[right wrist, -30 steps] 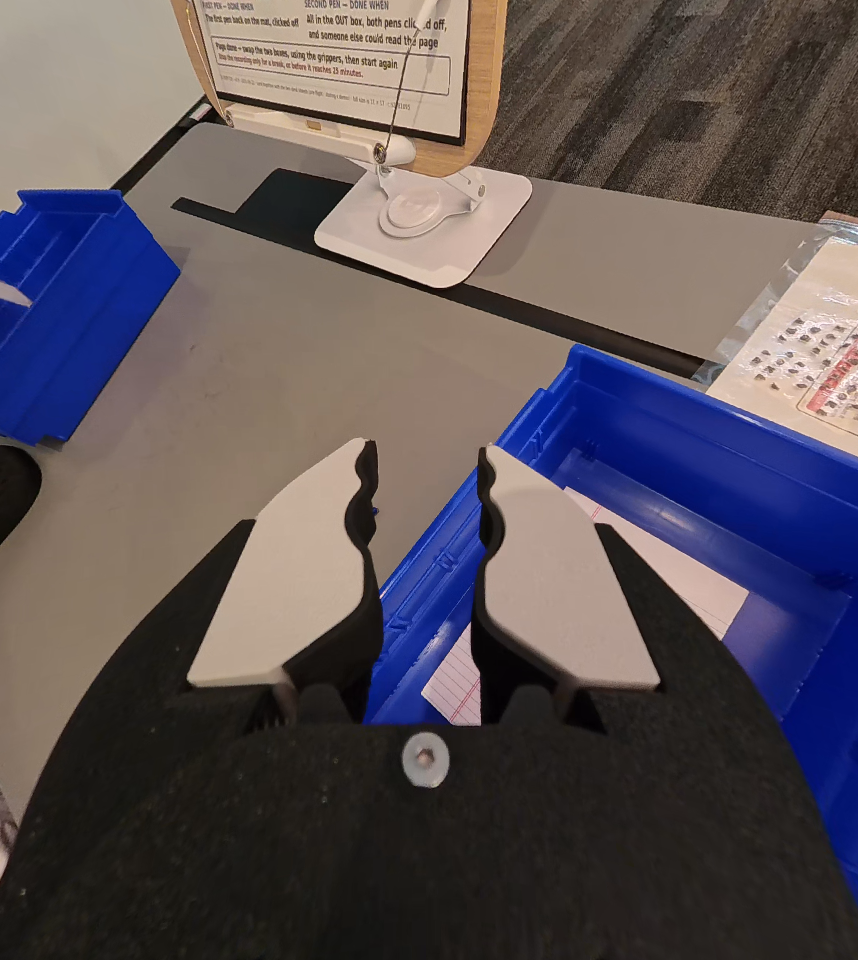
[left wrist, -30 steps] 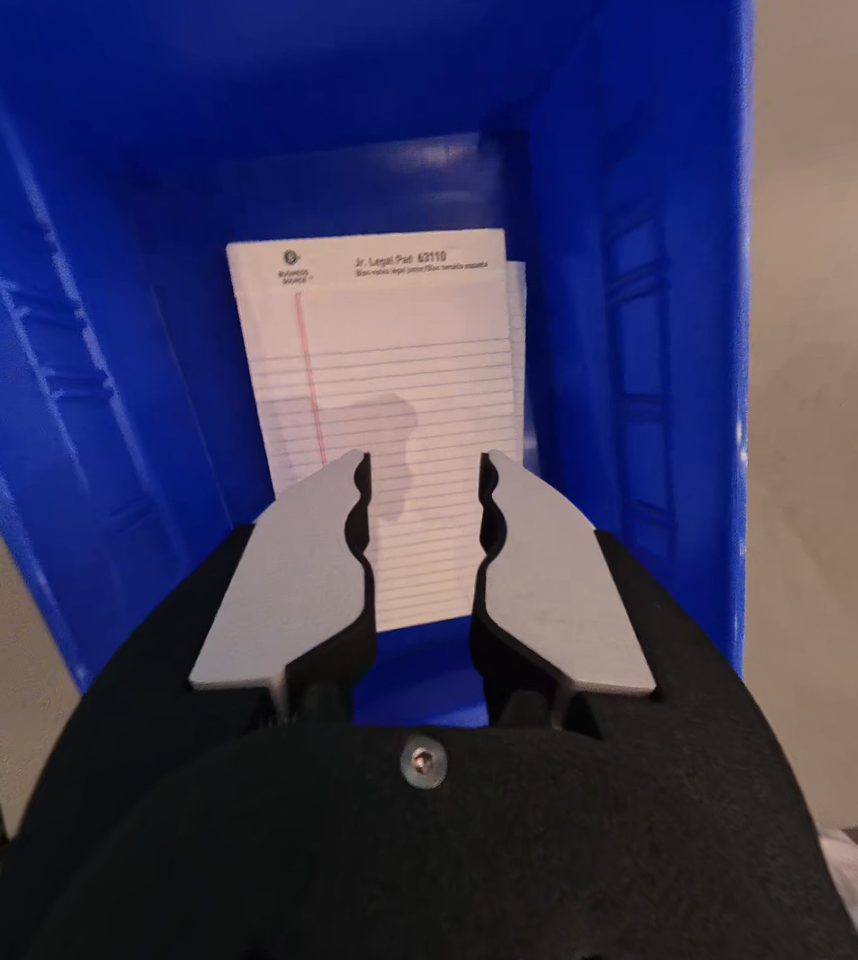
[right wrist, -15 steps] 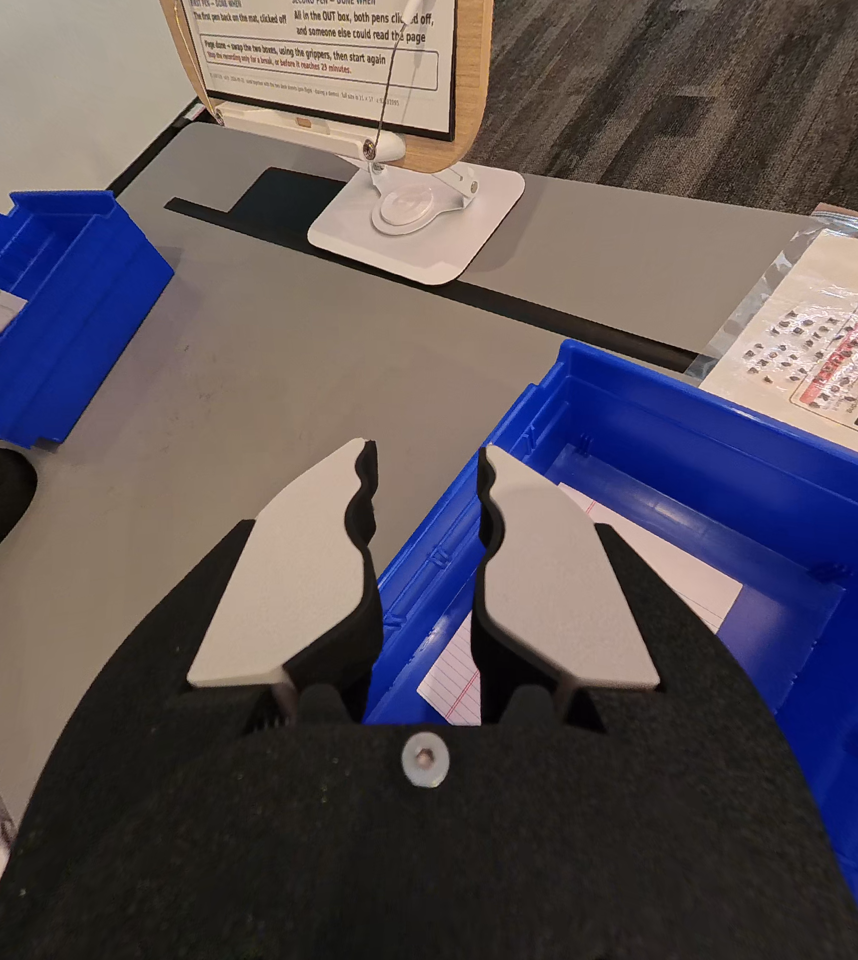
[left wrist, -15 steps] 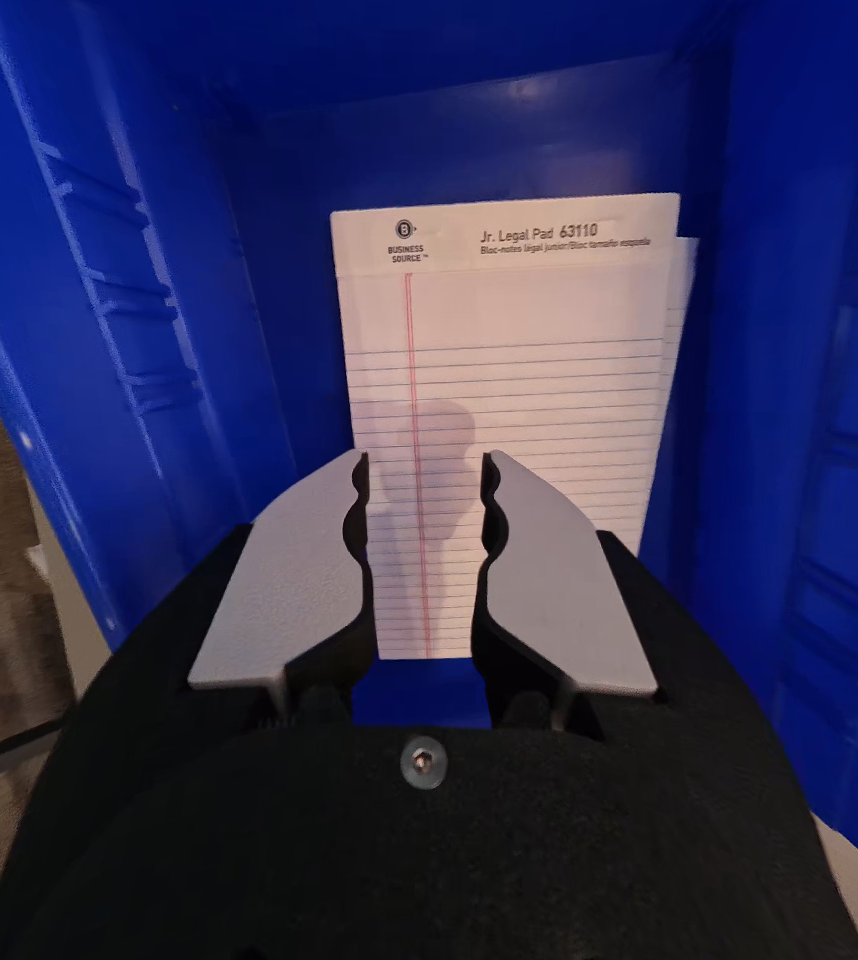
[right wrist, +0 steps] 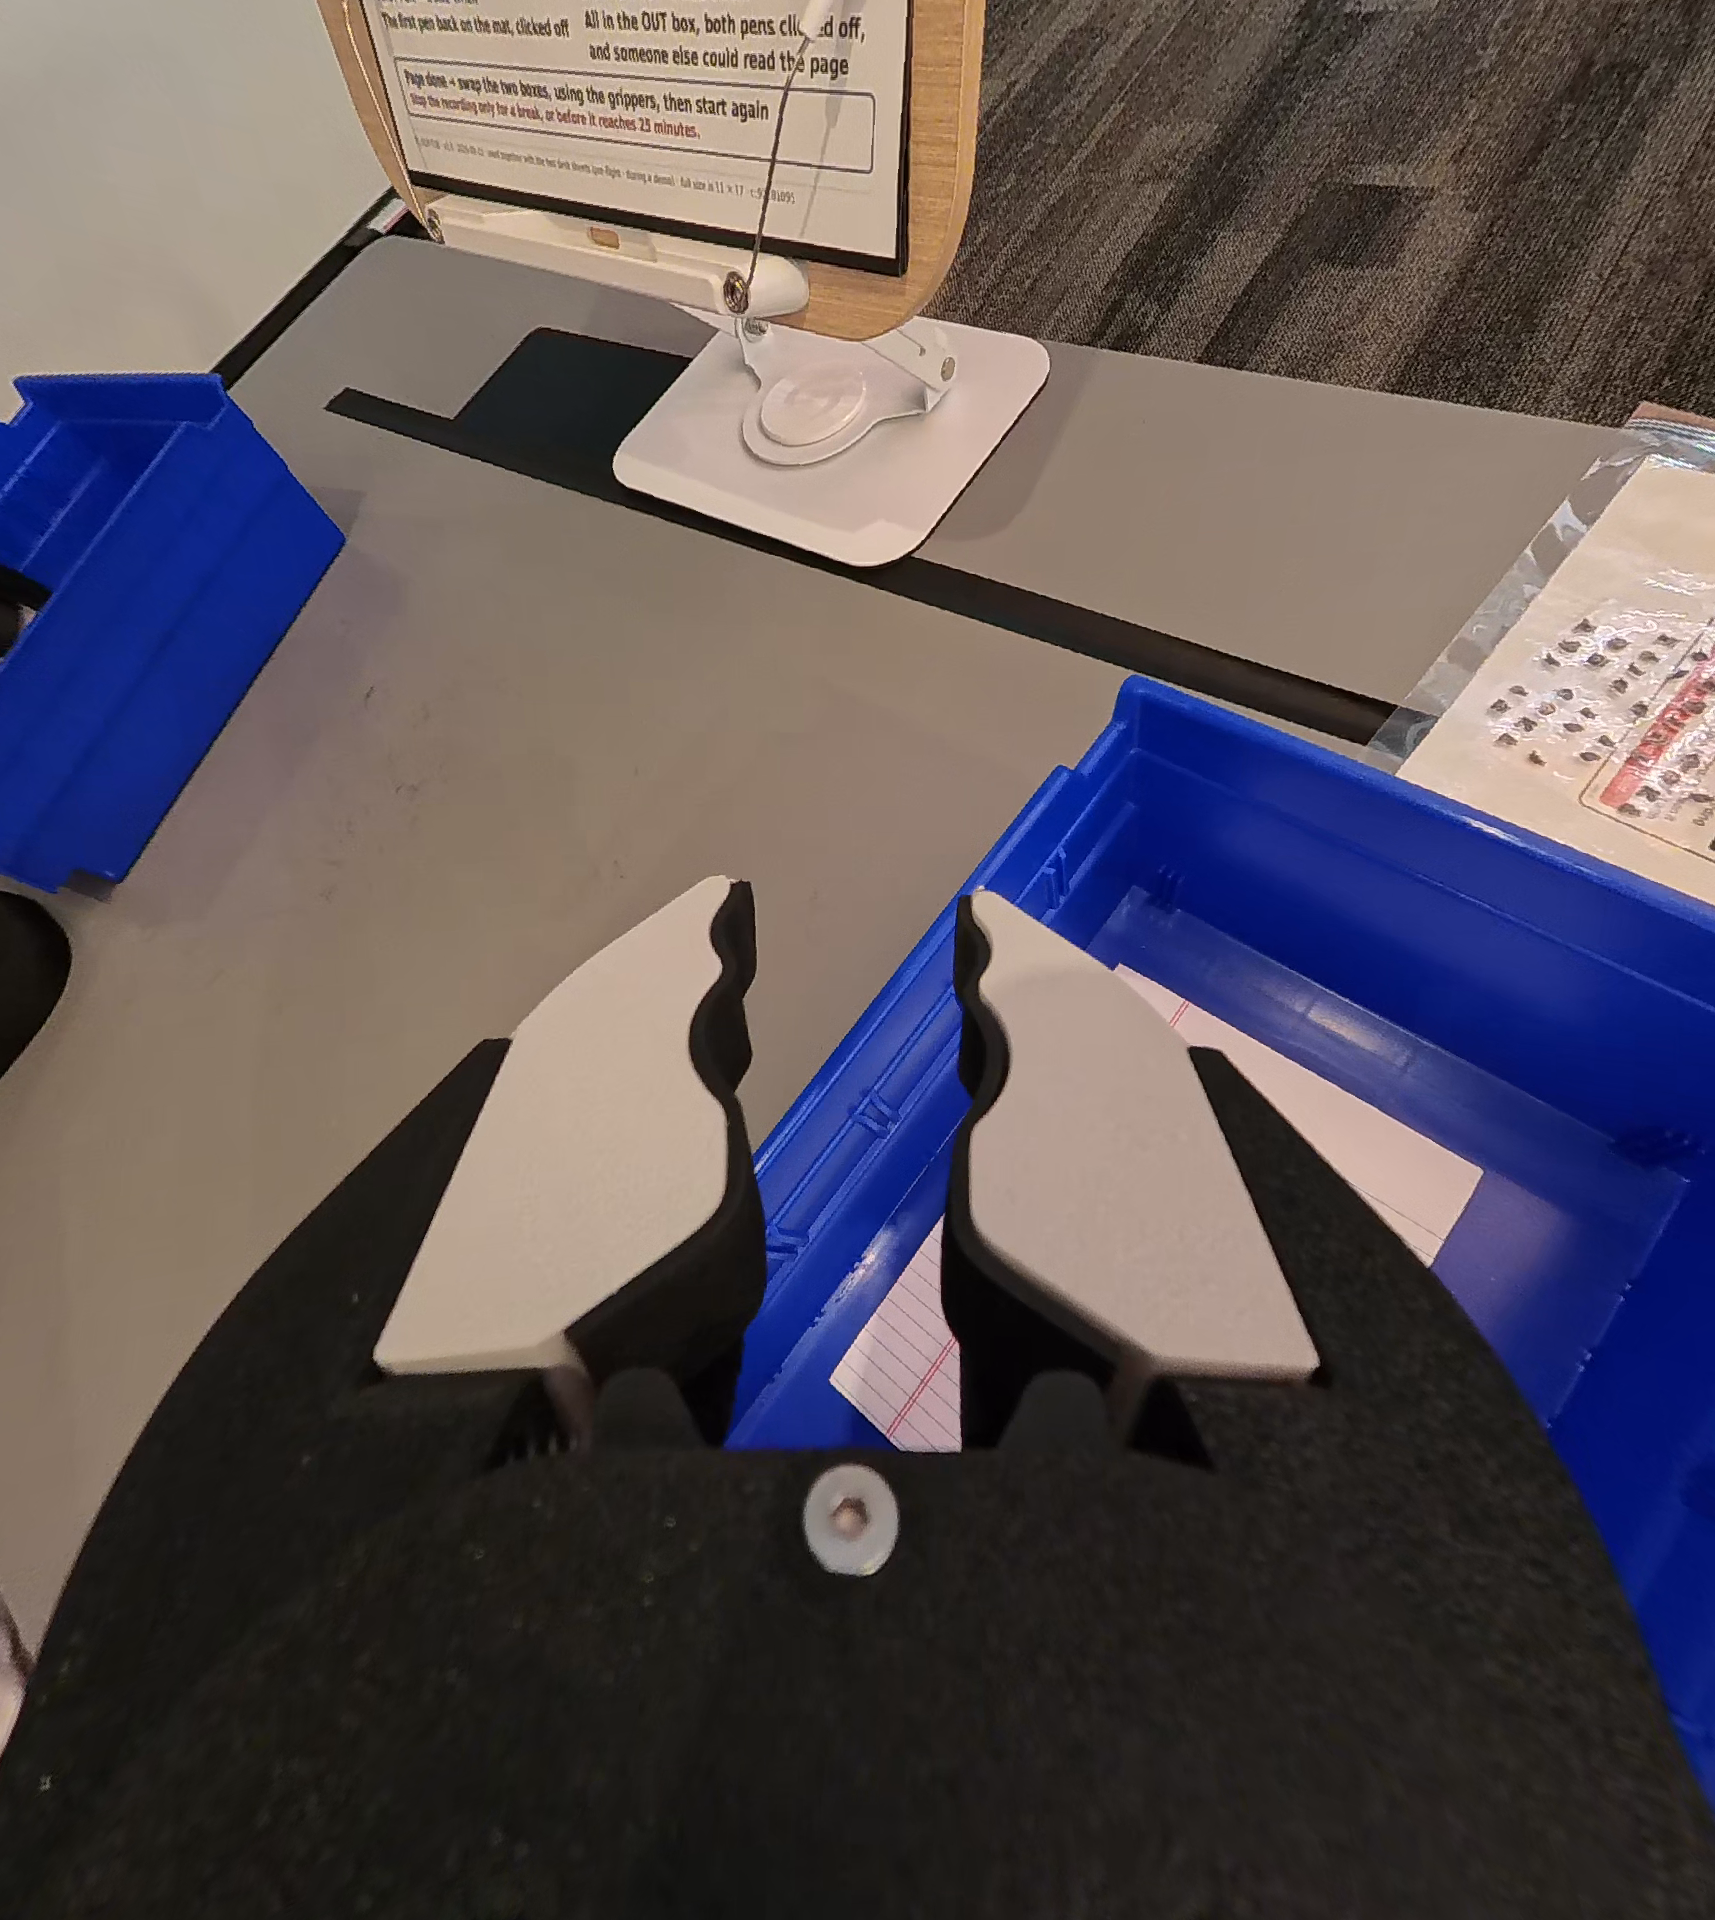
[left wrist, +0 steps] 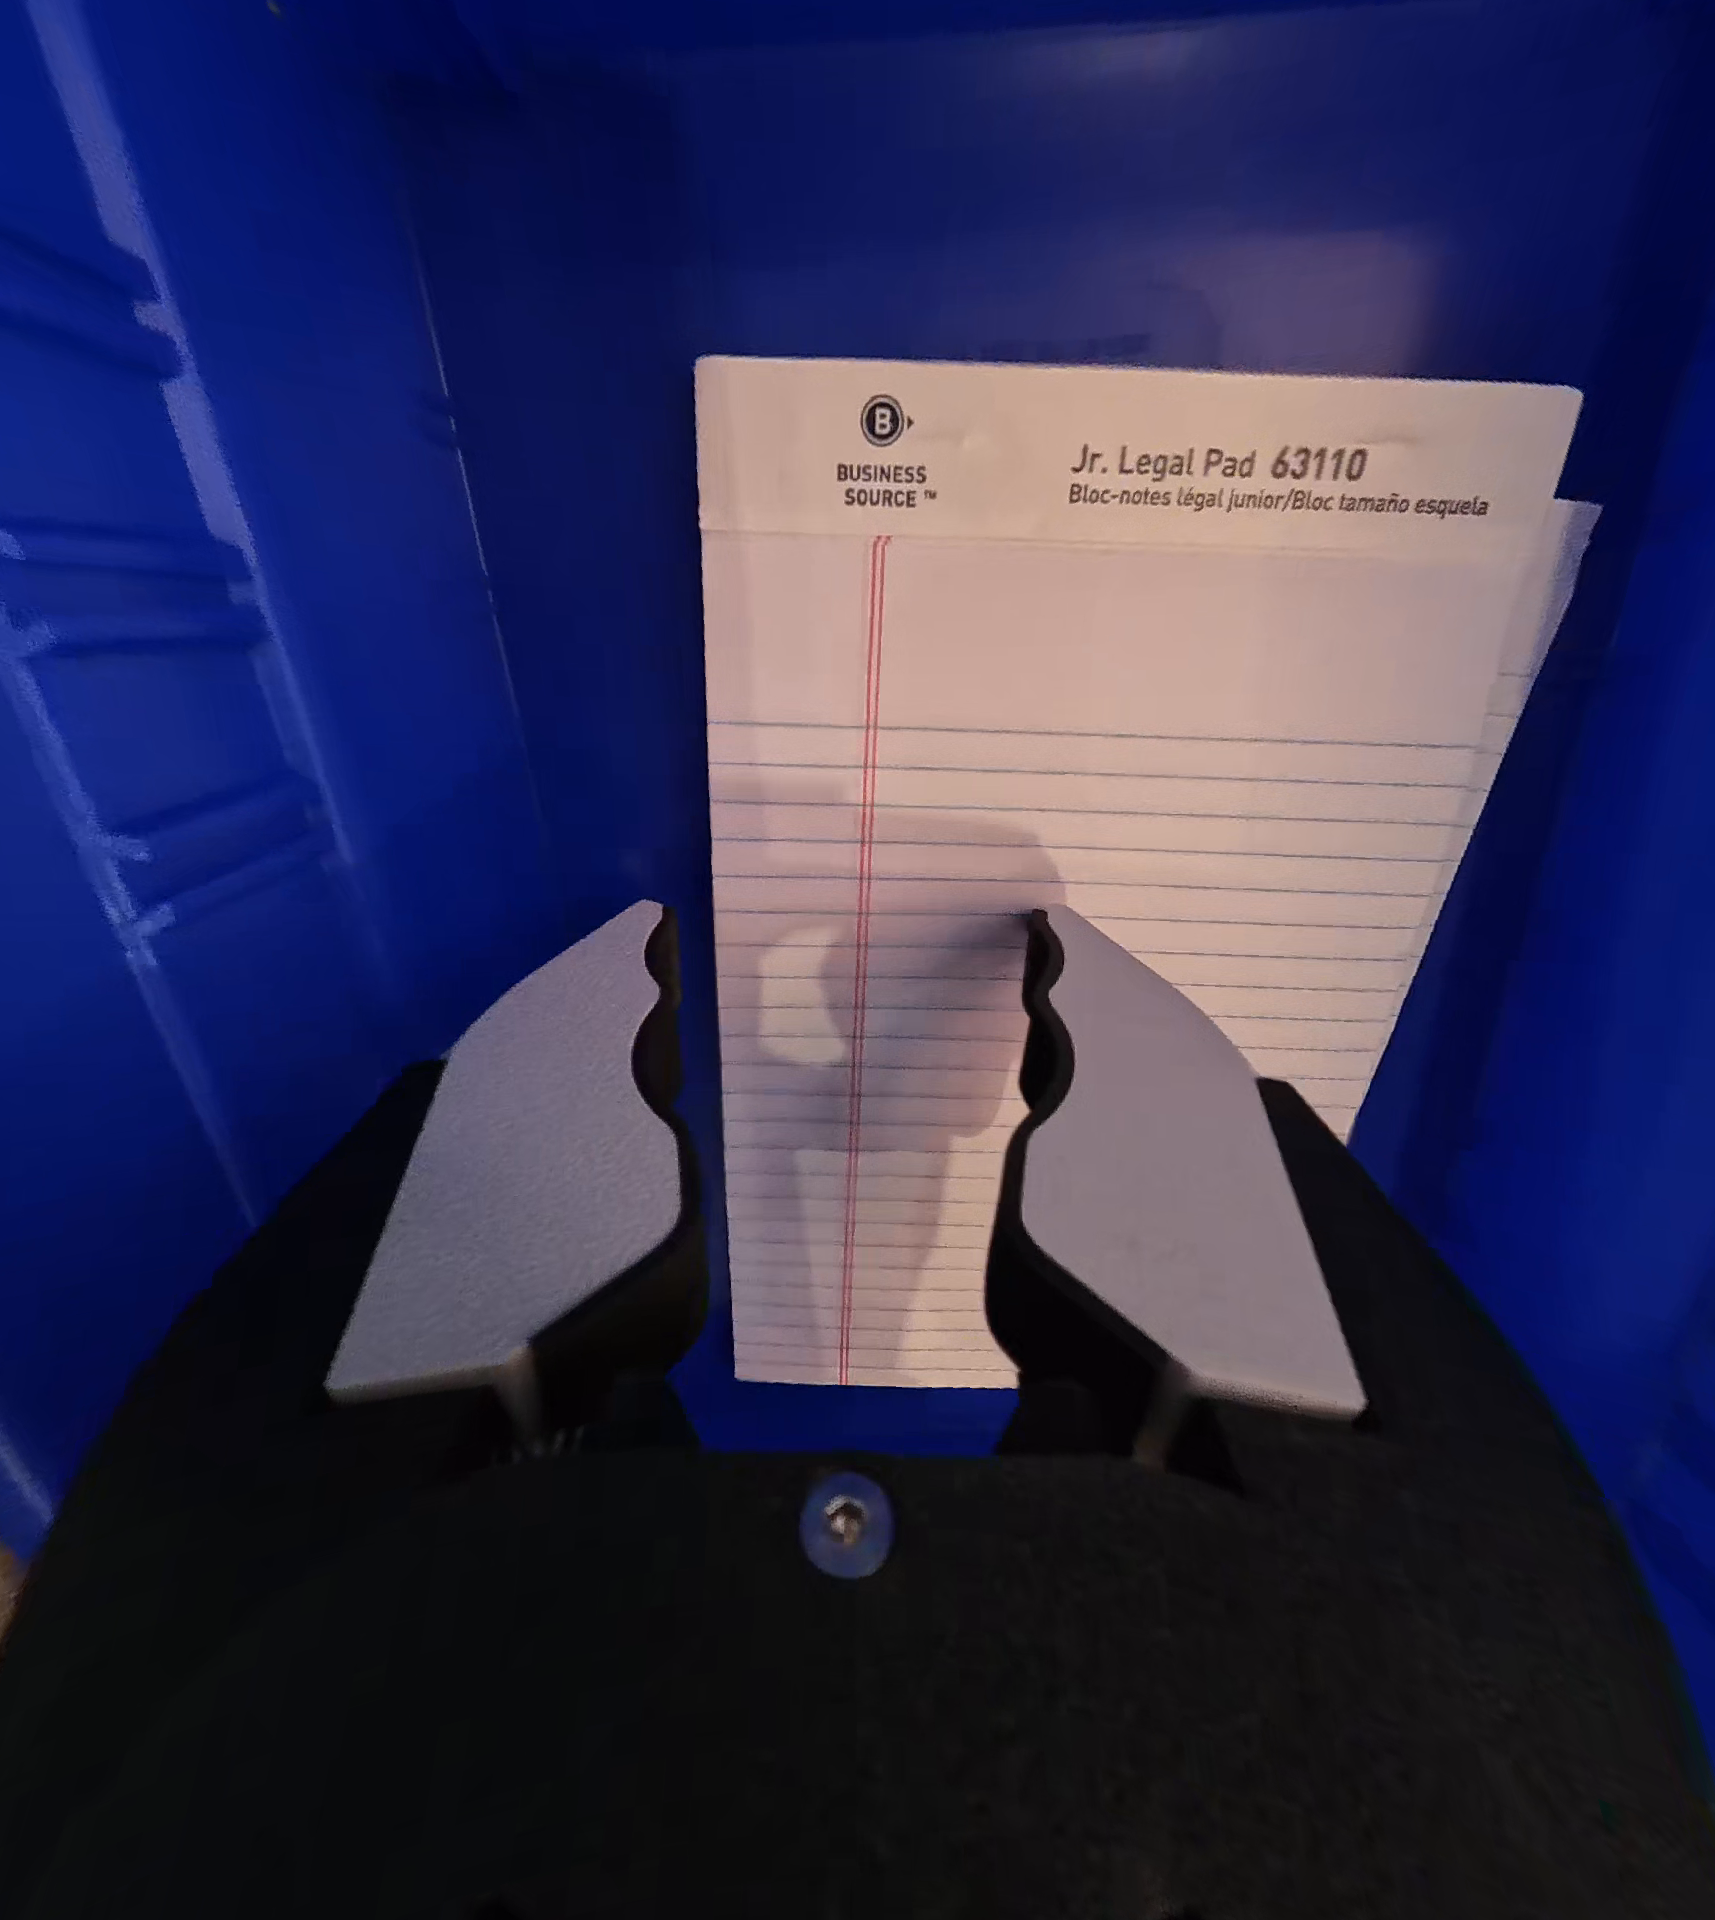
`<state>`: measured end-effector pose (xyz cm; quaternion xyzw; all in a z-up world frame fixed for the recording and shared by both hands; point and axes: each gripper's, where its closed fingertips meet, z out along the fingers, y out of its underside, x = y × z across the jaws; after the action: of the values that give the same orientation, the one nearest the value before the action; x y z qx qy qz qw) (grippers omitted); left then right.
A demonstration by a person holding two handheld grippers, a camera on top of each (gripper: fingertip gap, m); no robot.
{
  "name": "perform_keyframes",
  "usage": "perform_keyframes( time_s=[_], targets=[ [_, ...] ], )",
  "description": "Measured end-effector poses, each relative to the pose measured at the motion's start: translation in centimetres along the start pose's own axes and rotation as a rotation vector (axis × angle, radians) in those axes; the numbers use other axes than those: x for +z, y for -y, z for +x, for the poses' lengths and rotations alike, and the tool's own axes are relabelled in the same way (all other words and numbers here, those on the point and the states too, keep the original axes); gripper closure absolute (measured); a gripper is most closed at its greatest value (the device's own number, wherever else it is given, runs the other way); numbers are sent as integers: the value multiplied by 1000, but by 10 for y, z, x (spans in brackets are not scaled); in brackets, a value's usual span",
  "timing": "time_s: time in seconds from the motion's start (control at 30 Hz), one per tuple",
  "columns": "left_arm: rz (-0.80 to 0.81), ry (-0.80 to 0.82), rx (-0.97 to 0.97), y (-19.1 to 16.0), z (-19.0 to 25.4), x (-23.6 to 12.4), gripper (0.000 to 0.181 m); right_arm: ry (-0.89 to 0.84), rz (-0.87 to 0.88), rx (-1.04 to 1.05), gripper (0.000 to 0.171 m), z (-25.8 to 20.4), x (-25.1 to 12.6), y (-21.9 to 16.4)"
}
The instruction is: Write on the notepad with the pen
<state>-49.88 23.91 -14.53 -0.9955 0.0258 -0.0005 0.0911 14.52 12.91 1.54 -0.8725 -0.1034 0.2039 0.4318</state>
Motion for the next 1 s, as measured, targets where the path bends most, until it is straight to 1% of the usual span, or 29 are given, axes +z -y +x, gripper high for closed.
perform_keyframes(
  time_s=[0.13,0.3,0.4,0.47,0.53,0.6,0.77,1.0],
  targets=[
    [-19,-84,-39,0,5,2,118,-1,-8,-4,135,-1,1,-1],
    [-50,-111,-16,-1,7,2,117,1,-13,-12,135,-3,2,-1],
    [-64,-108,12,-2,6,2,123,3,-12,-15,135,-3,2,0],
    [-59,-123,16,-2,8,1,128,3,-11,-16,135,-4,2,0],
    [-48,-188,3,-2,17,-1,132,4,-10,-16,135,-4,2,0],
    [-46,-229,-2,-3,23,-2,130,3,-10,-15,135,-3,2,0],
    [-55,-273,13,-11,27,-5,131,3,-16,-19,135,-4,4,0],
    [-3,-363,-37,-10,30,-11,132,2,-22,-27,135,-6,5,-1]
  ],
)
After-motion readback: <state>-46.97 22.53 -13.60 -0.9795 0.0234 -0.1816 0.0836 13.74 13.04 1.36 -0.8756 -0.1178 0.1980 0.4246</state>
